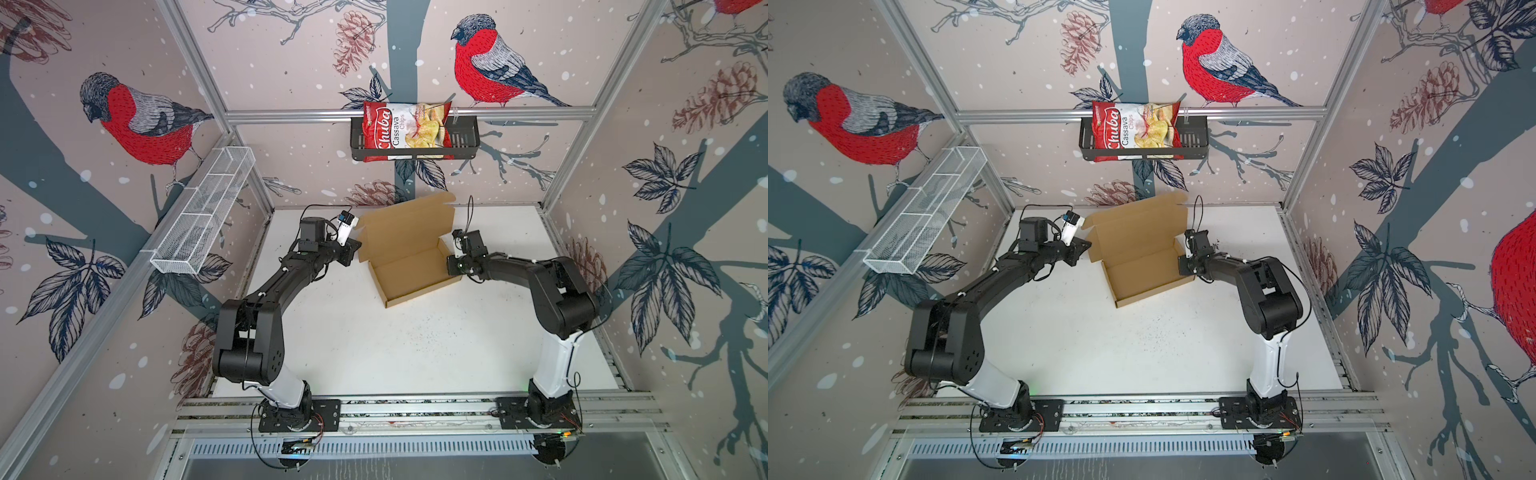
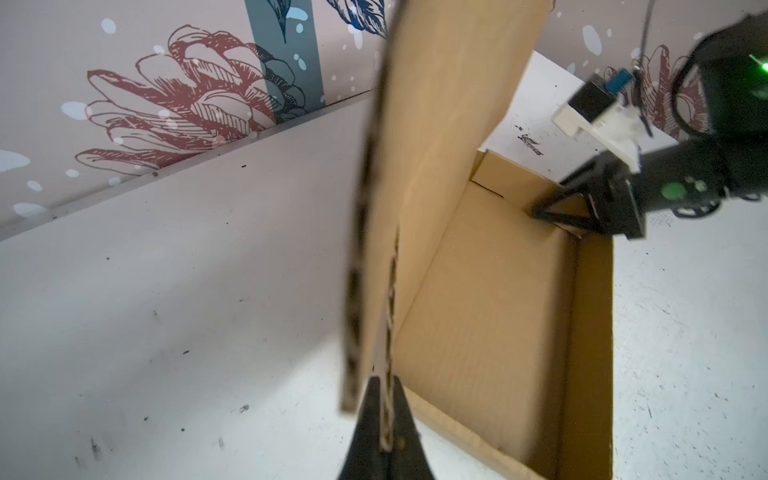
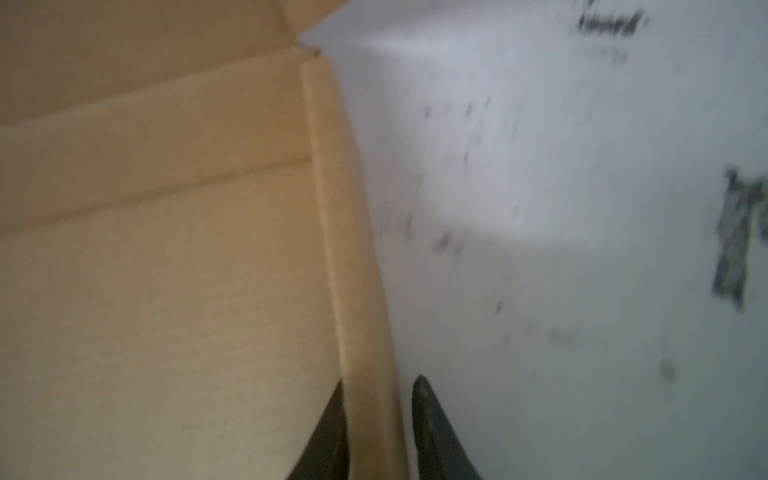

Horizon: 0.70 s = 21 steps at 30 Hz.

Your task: Fold the paper box

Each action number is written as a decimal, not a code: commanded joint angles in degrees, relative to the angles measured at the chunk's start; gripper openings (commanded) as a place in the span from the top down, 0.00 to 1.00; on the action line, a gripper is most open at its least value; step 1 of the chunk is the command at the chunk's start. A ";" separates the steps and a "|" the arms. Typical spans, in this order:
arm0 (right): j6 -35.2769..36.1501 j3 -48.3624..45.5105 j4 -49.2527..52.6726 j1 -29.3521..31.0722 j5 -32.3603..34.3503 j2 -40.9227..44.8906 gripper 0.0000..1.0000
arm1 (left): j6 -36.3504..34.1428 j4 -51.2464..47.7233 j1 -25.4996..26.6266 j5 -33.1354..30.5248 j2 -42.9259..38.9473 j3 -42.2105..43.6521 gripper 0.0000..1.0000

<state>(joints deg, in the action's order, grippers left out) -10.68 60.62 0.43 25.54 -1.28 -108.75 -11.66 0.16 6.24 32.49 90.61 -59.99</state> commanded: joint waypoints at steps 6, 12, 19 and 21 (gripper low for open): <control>-8.39 -17.91 -9.63 2.05 -3.25 14.98 0.42 | 0.82 4.16 -0.04 -2.87 -1.54 2.51 1.00; 3.25 -18.97 -6.81 -5.53 -12.90 26.26 0.19 | -4.51 0.96 -0.09 -0.86 1.38 -1.11 1.00; 14.84 -16.83 -16.07 -15.90 -17.69 30.27 0.19 | -12.74 -10.07 -0.18 3.02 7.08 -8.88 1.00; 19.05 -11.27 -14.71 -16.64 -18.69 25.68 0.19 | -14.10 -12.03 -0.18 4.29 8.68 -10.50 1.00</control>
<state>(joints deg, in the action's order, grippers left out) 0.25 44.99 -10.26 9.67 -16.38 -79.99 -21.08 -5.80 6.15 33.87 98.00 -68.86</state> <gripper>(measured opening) 0.814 0.049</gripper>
